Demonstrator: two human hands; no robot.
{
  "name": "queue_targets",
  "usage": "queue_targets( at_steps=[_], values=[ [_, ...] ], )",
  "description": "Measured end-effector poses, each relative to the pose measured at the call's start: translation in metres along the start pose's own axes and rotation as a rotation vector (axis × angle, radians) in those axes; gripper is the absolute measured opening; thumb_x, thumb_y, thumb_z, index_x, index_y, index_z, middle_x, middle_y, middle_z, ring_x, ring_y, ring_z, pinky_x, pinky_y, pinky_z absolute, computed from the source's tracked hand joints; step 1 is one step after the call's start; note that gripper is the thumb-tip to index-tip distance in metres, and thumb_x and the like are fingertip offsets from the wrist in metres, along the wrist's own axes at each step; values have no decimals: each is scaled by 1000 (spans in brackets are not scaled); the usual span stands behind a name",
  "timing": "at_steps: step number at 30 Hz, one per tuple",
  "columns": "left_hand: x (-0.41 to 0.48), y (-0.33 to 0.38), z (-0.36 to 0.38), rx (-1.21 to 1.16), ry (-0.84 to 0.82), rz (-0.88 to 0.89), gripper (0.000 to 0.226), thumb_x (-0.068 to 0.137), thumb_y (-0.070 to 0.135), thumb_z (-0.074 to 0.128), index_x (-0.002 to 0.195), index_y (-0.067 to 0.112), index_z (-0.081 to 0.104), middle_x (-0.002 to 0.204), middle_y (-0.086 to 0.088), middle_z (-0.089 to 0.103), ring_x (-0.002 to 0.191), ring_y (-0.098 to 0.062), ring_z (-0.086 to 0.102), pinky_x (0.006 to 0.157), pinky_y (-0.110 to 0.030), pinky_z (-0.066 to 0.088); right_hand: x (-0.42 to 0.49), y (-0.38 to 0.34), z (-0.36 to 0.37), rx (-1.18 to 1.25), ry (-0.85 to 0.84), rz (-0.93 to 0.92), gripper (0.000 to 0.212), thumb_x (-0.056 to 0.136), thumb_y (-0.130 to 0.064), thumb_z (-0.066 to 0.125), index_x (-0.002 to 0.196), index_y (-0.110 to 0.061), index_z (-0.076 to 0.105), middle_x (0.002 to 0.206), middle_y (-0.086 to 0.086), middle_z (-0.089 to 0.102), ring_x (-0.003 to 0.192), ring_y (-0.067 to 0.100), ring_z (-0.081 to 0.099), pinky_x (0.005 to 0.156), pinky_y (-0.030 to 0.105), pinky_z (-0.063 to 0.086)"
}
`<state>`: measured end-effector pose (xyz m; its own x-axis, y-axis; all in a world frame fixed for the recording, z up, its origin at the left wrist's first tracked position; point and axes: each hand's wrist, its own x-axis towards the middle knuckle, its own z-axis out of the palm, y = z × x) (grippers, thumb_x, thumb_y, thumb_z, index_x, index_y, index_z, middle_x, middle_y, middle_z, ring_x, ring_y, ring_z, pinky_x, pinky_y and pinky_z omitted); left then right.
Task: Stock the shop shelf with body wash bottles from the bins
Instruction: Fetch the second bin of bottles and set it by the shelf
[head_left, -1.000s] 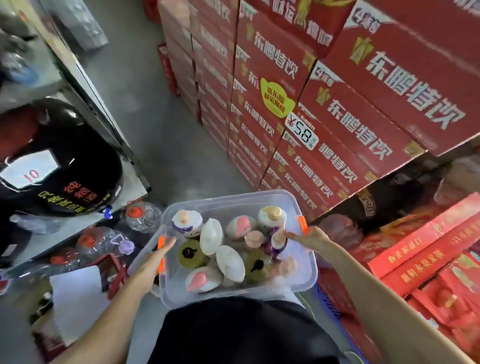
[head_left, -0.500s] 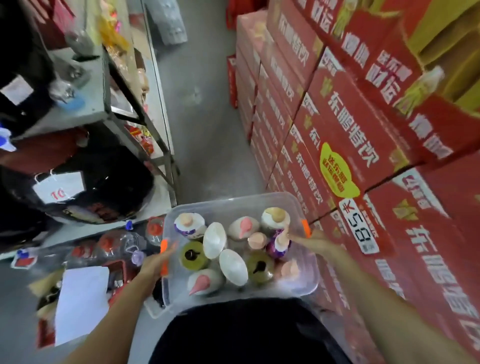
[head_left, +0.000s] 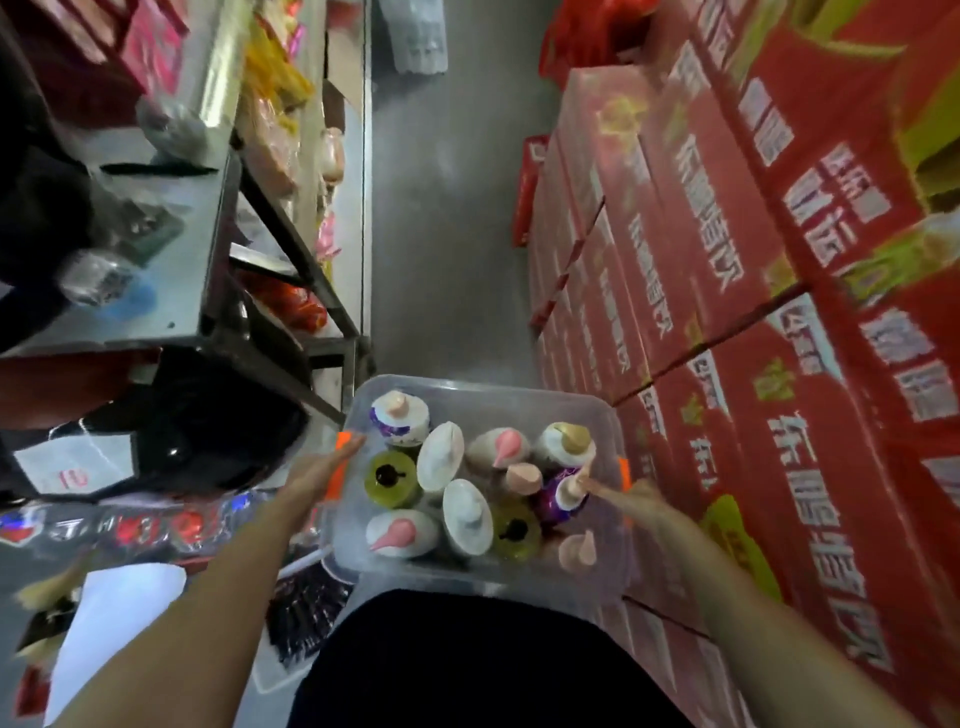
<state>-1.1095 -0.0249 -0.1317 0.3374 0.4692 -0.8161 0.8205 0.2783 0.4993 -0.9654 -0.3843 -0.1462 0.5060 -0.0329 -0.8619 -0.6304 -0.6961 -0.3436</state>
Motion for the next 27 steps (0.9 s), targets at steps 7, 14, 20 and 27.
queue_targets(
  at_steps=[7, 14, 20, 27],
  values=[
    [114, 144, -12, -1, 2, -1, 62, 64, 55, 79, 97, 3, 69, 103, -19, 69, 84, -26, 65, 78, -36, 52, 78, -148, -19, 33, 55, 38, 51, 75, -45, 76, 95, 1, 61, 84, 12, 59, 70, 20, 56, 58, 29, 48],
    [189, 288, -26, -74, -26, -14, 81, 60, 60, 80, 118, 5, 63, 115, -18, 66, 104, -32, 64, 81, -40, 51, 148, -319, -59, 20, 29, -34, 108, 52, -74, 75, 124, 3, 52, 123, 17, 58, 109, 32, 60, 82, 37, 52],
    [241, 402, -14, -152, -15, 8, 58, 78, 49, 72, 123, 15, 59, 115, -12, 66, 107, -28, 61, 95, -44, 49, 214, -464, -93, -40, 62, -119, 97, 59, -69, 74, 116, 6, 54, 121, 17, 56, 105, 31, 60, 71, 35, 52],
    [302, 523, -1, -239, -87, 28, 62, 60, 59, 78, 109, 23, 66, 109, -7, 71, 108, -25, 62, 105, -48, 41, 298, -617, -135, -167, 21, -104, 81, 65, -64, 72, 103, 6, 59, 96, 16, 61, 84, 27, 59, 65, 31, 45]
  ],
)
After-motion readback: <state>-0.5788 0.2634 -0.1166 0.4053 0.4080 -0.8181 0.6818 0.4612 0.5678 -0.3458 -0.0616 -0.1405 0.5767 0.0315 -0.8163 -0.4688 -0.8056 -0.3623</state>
